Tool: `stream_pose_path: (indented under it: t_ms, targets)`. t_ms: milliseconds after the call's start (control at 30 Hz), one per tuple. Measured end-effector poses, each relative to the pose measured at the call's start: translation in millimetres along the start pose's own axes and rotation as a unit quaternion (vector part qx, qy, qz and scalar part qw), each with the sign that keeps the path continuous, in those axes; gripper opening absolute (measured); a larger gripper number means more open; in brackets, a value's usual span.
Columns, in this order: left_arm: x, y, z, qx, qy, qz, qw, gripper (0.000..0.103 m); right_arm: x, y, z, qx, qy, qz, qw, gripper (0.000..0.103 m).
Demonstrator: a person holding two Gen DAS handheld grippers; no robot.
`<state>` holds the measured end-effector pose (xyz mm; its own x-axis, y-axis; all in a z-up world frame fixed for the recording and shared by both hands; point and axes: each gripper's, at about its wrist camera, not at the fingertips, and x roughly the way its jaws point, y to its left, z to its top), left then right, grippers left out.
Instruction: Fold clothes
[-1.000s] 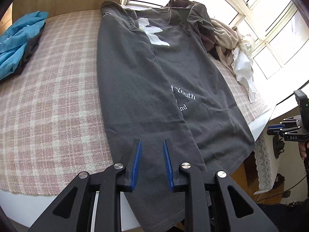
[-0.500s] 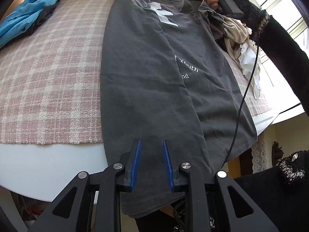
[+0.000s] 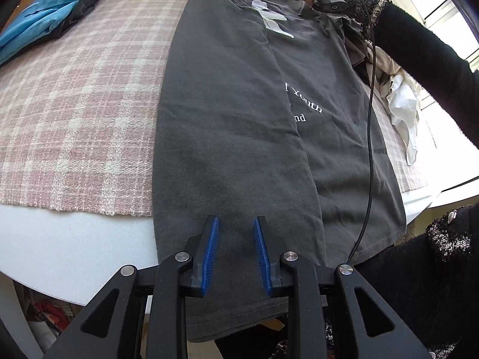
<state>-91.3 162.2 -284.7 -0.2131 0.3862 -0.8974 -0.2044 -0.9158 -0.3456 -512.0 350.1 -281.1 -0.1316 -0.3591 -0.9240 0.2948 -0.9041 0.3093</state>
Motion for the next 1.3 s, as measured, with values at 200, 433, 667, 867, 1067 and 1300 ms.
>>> stream_pose_path:
  t_ms: [200,433,667,867,1067,1300]
  targets:
    - [-2,2,0,-0.017,-0.004,0.008,0.9998,0.024,-25,16,9,-0.041,-0.055,0.008,0.998,0.005]
    - [-2,-1,3,-0.014,-0.007,0.024,0.9996,0.024,-2,3,10,-0.041,-0.035,-0.026,0.998,0.008]
    - [-25,16,-2,-0.037,-0.025,0.016,0.9989,0.024,-60,10,-57,-0.068,-0.028,0.004,0.997,0.030]
    - [-29,15,-8,-0.023,-0.020,0.005,0.9995,0.024,-40,51,-170,-0.119,0.080,0.061,0.988,0.034]
    - [-23,-3,-12,0.021,0.001,-0.005,0.9998,0.024,-27,66,-188,-0.124,0.073,0.042,0.989,0.034]
    - [-19,-15,-10,0.034,0.000,-0.014,0.9993,0.024,-27,74,-185,-0.127,0.058,0.042,0.989,0.005]
